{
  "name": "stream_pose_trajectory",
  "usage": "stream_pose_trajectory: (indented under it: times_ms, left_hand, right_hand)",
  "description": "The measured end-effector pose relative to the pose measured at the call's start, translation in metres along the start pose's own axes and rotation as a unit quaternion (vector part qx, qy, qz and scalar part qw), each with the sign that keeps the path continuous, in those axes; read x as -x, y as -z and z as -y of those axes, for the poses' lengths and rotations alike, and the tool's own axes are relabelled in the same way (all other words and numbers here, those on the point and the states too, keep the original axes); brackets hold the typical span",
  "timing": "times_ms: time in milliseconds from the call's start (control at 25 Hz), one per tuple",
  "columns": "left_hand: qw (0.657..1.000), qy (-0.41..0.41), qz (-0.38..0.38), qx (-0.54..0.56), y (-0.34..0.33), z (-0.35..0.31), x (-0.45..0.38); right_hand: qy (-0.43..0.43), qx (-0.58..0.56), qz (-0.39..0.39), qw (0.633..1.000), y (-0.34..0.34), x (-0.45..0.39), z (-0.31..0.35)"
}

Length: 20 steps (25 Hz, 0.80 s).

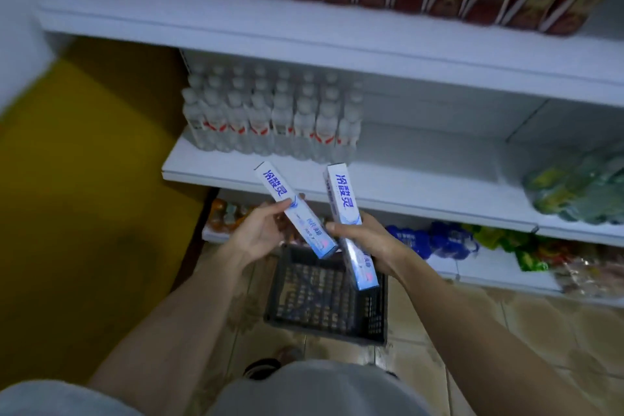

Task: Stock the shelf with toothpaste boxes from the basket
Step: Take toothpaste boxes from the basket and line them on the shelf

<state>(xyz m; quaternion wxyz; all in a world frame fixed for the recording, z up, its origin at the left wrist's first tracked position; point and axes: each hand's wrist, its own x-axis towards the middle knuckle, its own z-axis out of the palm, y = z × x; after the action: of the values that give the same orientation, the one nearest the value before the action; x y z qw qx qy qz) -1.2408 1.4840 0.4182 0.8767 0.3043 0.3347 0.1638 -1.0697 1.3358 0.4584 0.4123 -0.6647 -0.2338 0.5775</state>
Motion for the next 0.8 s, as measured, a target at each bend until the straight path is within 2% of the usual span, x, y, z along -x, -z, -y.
stream_pose_trajectory:
  times_ms: [160,360,480,560,600,640,720,760,800]
  left_hand:
    - [0.992,-0.104,-0.043,0.062,-0.017,-0.036,0.005]
    - [0.984,-0.169,-0.034,0.045,-0.067,-0.085,0.013]
    - [0.981,-0.183,-0.027,-0.060,-0.087,-0.143,0.028]
    - [0.963,-0.158,-0.003,-0.220,-0.103,-0.176,0.039]
    - [0.935,-0.126,0.010,-0.331,-0.115,-0.189,0.044]
    - [0.889,-0.088,0.020,-0.448,-0.129,-0.199,0.048]
    - [0.767,-0.022,0.043,-0.640,-0.163,-0.206,0.053]
    - [0.718,-0.001,0.053,-0.694,-0.177,-0.203,0.054]
    - [0.683,0.013,0.059,-0.728,-0.189,-0.197,0.052]
  right_hand:
    - [0.060,0.068,-0.042,0.995,0.011,0.004,0.040]
    - [0.143,0.010,-0.098,0.985,0.033,0.017,0.088]
    - [0.192,0.030,-0.117,0.974,0.066,0.038,0.123]
    - [0.215,0.055,-0.126,0.967,0.086,0.053,0.141]
    - [0.223,0.069,-0.126,0.964,0.094,0.058,0.147]
    - [0.232,0.081,-0.126,0.961,0.099,0.064,0.152]
    - [0.243,0.089,-0.127,0.958,0.105,0.074,0.156]
    - [0.245,0.084,-0.130,0.957,0.109,0.077,0.155]
    - [0.247,0.070,-0.131,0.958,0.112,0.081,0.155]
